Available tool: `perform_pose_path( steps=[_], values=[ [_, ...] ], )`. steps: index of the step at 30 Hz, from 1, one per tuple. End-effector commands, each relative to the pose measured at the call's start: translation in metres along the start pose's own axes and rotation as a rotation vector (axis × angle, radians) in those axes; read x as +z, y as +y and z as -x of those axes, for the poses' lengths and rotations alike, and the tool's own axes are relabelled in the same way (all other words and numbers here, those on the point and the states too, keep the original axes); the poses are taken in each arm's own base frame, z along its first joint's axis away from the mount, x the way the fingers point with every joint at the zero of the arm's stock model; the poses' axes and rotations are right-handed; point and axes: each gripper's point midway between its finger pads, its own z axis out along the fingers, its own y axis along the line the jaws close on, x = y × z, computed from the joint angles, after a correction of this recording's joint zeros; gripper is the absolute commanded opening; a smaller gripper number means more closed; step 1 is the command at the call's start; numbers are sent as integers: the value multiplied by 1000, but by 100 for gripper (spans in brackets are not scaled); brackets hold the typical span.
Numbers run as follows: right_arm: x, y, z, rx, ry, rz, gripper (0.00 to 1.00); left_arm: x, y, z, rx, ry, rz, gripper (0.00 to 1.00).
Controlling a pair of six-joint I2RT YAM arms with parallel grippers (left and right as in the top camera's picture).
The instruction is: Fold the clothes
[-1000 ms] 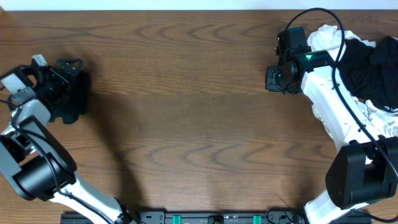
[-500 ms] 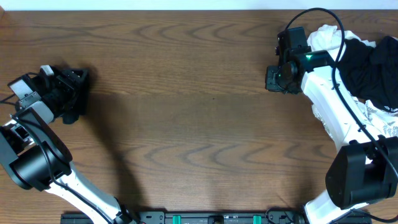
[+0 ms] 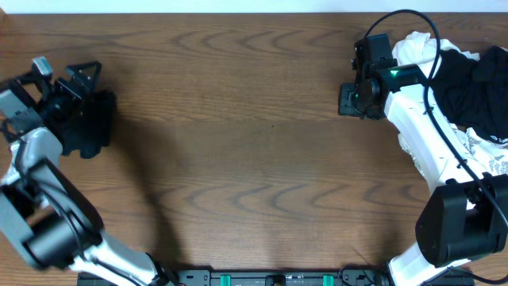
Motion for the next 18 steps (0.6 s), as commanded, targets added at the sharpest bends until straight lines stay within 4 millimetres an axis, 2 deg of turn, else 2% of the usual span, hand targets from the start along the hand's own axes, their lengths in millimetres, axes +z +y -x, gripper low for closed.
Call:
perform_pose_path(
  steps=[1, 2, 8, 12, 15, 18],
  values=[
    [4, 5, -3, 5, 21, 27, 73, -2, -34, -11, 170, 11, 87, 98],
    [4, 5, -3, 5, 21, 27, 74, -2, -35, -15, 182, 21, 110, 98],
    [4, 2, 10, 26, -22, 45, 81, 3, -38, -82, 278, 192, 390, 98],
    [4, -6, 21, 32, -61, 46, 92, 10, -40, -120, 393, 302, 507, 98],
    [3, -11, 31, 17, -90, 61, 98, 14, -41, -137, 482, 332, 602, 98],
    [2, -13, 37, 17, -111, 69, 99, 21, -51, -155, 532, 367, 605, 98]
  ],
)
